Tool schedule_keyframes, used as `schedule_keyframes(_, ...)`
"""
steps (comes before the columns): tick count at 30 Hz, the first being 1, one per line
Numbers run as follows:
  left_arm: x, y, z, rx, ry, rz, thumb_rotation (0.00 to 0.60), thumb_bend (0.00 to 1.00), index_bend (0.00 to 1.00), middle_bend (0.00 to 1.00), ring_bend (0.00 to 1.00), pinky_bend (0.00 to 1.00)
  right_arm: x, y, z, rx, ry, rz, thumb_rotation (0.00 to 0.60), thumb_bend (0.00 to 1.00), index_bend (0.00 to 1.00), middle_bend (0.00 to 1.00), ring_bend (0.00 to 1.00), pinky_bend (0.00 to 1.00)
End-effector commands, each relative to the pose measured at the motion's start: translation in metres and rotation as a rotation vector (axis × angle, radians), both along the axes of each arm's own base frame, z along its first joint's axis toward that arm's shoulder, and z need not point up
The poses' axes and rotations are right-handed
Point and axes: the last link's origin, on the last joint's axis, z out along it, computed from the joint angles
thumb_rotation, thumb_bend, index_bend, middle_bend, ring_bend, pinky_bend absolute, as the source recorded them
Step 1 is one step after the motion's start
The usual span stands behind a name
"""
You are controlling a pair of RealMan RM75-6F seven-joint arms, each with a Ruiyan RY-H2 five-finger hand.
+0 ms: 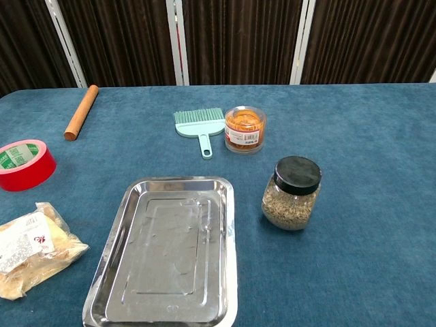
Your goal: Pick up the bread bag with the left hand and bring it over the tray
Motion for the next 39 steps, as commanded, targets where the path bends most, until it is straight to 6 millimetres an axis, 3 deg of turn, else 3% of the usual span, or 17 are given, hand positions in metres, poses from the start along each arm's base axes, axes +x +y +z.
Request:
schedule_keyframes(1, 0.000, 0.000, 0.000, -0.002, 0.001, 0.001, 0.600, 0.07, 0.00, 0.00, 0.00, 0.00, 0.000, 0.000, 0.000, -0.001, -0.001, 0.000, 0.600, 0.30, 0.00, 0.00, 0.00, 0.10)
schedule_keyframes(8, 0.000, 0.003, -0.004, -0.035, 0.013, 0.010, 0.600, 0.07, 0.00, 0.00, 0.00, 0.00, 0.001, 0.000, 0.001, -0.003, -0.001, 0.005, 0.600, 0.30, 0.00, 0.00, 0.00, 0.10)
schedule_keyframes(13, 0.001, 0.016, -0.018, -0.156, 0.076, 0.042, 0.600, 0.07, 0.00, 0.00, 0.00, 0.01, 0.002, -0.001, -0.001, 0.000, -0.001, 0.009, 0.600, 0.30, 0.00, 0.00, 0.00, 0.10)
schedule_keyframes(19, 0.006, 0.036, -0.051, -0.318, 0.195, 0.052, 0.600, 0.07, 0.00, 0.00, 0.00, 0.04, 0.001, -0.001, 0.000, -0.007, -0.004, 0.001, 0.600, 0.30, 0.00, 0.00, 0.00, 0.10)
schedule_keyframes(25, 0.021, 0.050, -0.098, -0.422, 0.232, 0.028, 0.600, 0.08, 0.00, 0.00, 0.00, 0.06, 0.001, -0.001, 0.001, -0.009, -0.008, 0.006, 0.600, 0.30, 0.00, 0.00, 0.00, 0.10)
schedule_keyframes(28, 0.028, 0.054, -0.119, -0.446, 0.244, 0.022, 0.600, 0.08, 0.04, 0.04, 0.02, 0.16, 0.002, -0.001, 0.002, -0.013, -0.010, 0.011, 0.600, 0.30, 0.00, 0.00, 0.00, 0.10)
schedule_keyframes(31, 0.035, 0.055, -0.138, -0.467, 0.230, 0.030, 0.600, 0.09, 0.11, 0.07, 0.04, 0.18, 0.002, -0.001, 0.003, -0.015, -0.013, 0.013, 0.600, 0.30, 0.00, 0.00, 0.00, 0.10)
schedule_keyframes(34, 0.043, 0.057, -0.151, -0.470, 0.226, 0.019, 0.600, 0.16, 0.24, 0.22, 0.18, 0.28, 0.002, -0.001, 0.004, -0.015, -0.019, 0.012, 0.600, 0.30, 0.00, 0.00, 0.00, 0.10)
schedule_keyframes(37, 0.054, 0.058, -0.158, -0.438, 0.206, -0.008, 0.600, 0.28, 0.54, 0.55, 0.48, 0.55, 0.002, -0.001, 0.004, -0.014, -0.018, 0.014, 0.600, 0.30, 0.00, 0.00, 0.00, 0.10)
schedule_keyframes(39, 0.059, 0.056, -0.160, -0.409, 0.197, -0.028, 0.600, 0.32, 0.64, 0.66, 0.58, 0.63, 0.002, 0.000, 0.004, -0.015, -0.019, 0.015, 0.600, 0.30, 0.00, 0.00, 0.00, 0.10)
